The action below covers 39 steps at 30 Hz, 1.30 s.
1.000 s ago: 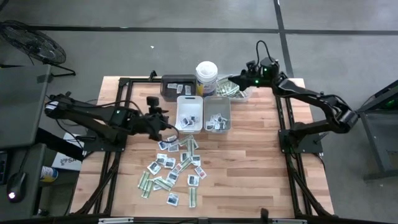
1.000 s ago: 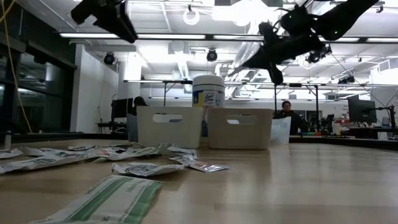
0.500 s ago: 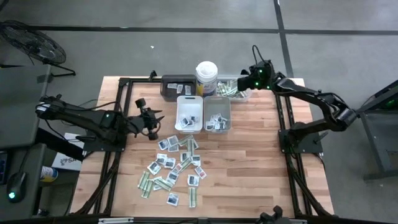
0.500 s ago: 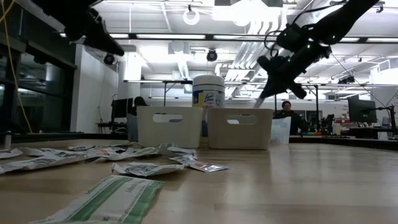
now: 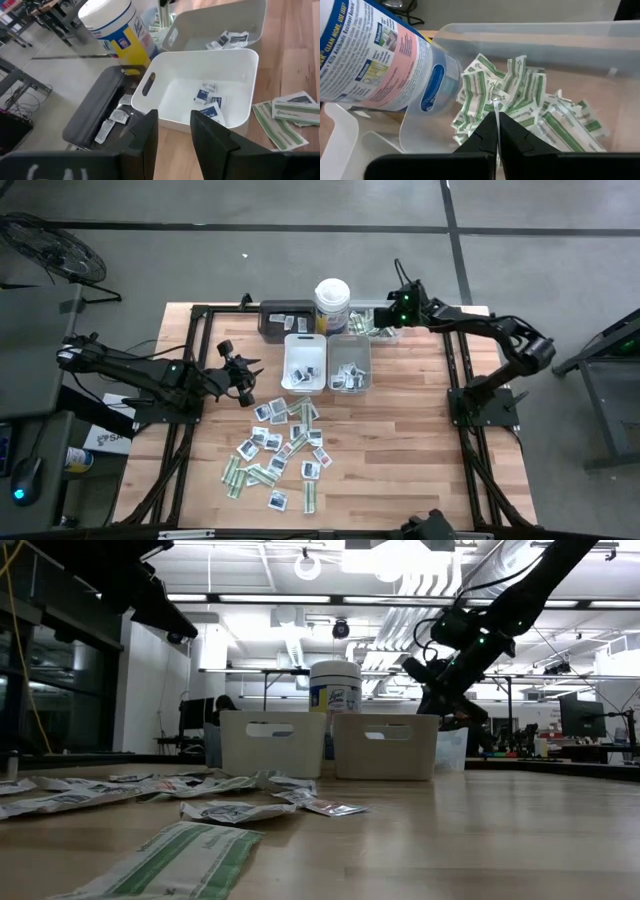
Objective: Pick & Place First Aid Supplies
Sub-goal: Put the band aid into the transparent bin
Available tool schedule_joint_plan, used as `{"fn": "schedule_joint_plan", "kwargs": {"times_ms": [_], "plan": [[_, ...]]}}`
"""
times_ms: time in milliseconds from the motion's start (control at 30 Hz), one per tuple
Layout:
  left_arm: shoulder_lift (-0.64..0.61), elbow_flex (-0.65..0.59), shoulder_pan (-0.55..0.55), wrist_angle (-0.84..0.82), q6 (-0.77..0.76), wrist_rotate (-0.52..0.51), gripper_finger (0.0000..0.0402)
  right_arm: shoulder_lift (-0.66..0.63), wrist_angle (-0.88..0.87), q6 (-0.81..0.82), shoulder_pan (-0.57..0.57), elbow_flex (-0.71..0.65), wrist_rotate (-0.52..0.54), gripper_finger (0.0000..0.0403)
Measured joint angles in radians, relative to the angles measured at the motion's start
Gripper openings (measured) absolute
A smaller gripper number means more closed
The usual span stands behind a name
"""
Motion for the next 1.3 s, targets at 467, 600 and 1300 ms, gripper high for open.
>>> {"fn": "schedule_joint_plan", "kwargs": {"times_ms": [467, 600, 1300], "plan": [[0.000, 0.000, 0.000, 0.000, 0.000, 0.026, 0.0111, 0.015, 0.025, 0.001, 0.000, 0.000, -0.029, 0.0103], [0.000, 0.000, 0.000, 0.000, -0.003, 0.049, 0.0111, 0.014, 0.024, 0.001, -0.002, 0.000, -0.051, 0.0144], [0.000, 0.001, 0.000, -0.006, -0.034, 0.180, 0.0111, -0.267, -0.181, -0.174, -0.137, 0.000, -0.062, 0.0191]]}}
